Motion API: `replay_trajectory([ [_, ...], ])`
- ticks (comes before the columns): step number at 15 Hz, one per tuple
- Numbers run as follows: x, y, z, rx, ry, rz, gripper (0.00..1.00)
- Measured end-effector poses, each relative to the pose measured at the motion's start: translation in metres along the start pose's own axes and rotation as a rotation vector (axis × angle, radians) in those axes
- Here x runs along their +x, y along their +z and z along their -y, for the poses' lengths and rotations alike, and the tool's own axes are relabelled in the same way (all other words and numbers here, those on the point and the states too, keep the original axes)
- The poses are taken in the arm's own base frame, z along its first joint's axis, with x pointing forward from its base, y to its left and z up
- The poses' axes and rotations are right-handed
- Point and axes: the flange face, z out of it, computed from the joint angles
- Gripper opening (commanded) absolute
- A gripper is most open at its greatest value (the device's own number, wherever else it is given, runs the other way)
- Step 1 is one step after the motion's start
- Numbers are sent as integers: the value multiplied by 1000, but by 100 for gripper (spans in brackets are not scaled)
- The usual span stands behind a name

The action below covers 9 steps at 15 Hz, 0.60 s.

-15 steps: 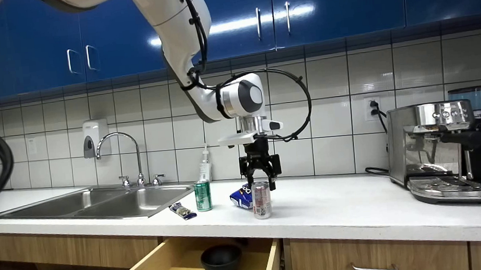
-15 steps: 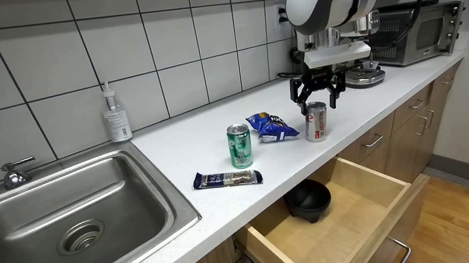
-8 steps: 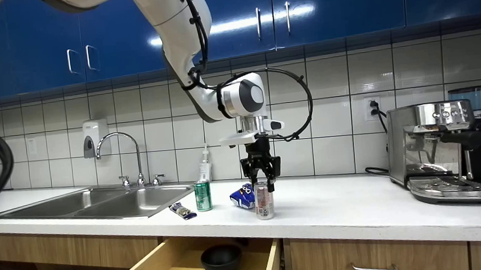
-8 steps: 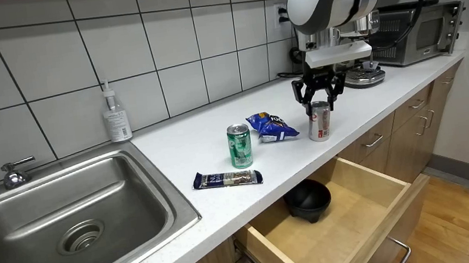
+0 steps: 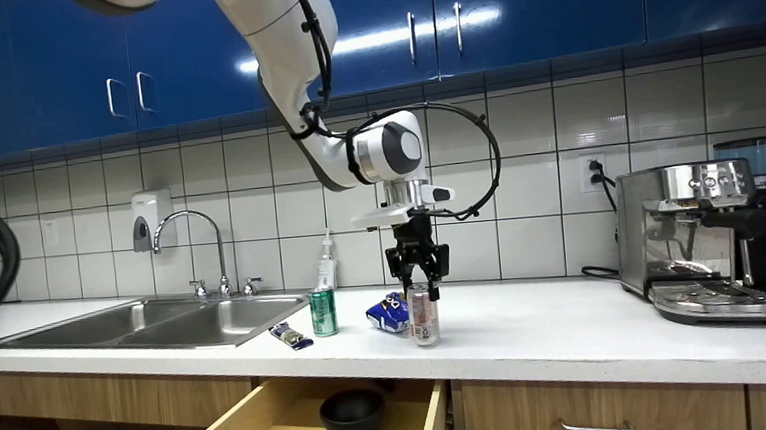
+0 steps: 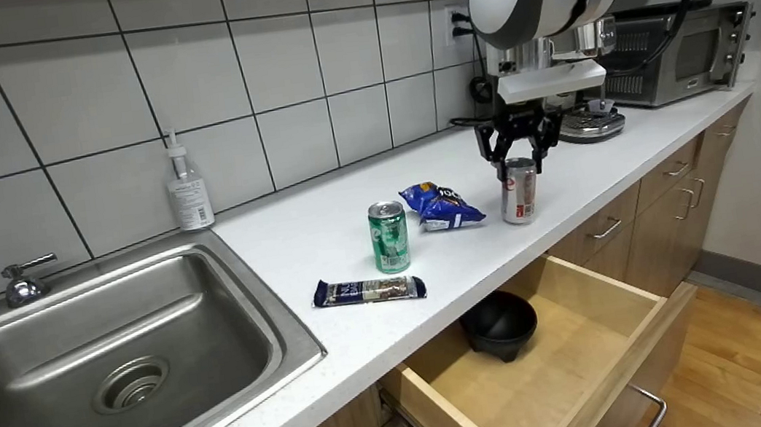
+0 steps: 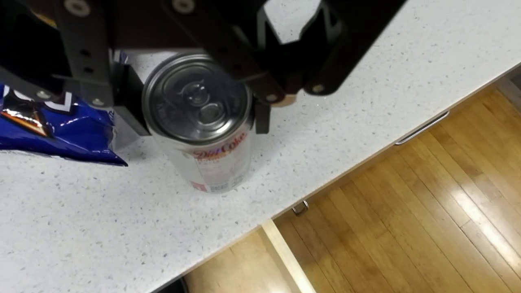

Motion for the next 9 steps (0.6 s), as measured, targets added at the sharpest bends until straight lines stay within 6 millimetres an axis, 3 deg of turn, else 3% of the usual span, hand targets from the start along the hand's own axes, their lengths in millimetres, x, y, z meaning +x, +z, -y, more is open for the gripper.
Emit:
replay_trajectory([
  [9, -21, -20, -4, 14, -29, -11, 38],
])
